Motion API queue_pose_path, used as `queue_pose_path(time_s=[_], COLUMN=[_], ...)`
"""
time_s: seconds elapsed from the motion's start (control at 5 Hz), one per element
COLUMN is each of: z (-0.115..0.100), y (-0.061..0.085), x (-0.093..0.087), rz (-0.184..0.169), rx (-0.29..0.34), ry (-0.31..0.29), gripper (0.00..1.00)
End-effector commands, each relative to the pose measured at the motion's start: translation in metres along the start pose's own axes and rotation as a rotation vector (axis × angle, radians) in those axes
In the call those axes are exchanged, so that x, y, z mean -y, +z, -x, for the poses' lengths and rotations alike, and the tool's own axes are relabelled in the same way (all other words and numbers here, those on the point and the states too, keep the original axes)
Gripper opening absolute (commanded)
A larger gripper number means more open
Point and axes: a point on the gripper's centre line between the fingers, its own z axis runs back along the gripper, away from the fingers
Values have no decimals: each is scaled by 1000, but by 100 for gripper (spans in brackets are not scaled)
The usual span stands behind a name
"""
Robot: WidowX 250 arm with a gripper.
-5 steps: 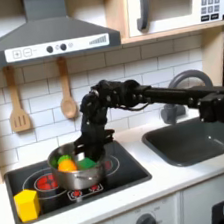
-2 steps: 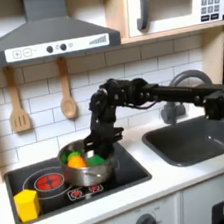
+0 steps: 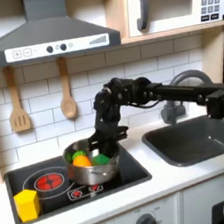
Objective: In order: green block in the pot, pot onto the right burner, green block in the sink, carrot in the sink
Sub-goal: 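Slide the pot onto the right burner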
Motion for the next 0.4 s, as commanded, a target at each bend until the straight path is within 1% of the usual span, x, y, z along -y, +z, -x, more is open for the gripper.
queue_pose_path(time_s=[0.0, 0.2], z=[8, 12], y=[2, 6], x=[21, 26], rz=[39, 46], rx=[-15, -15], ry=[-28, -36], gripper=[0, 0])
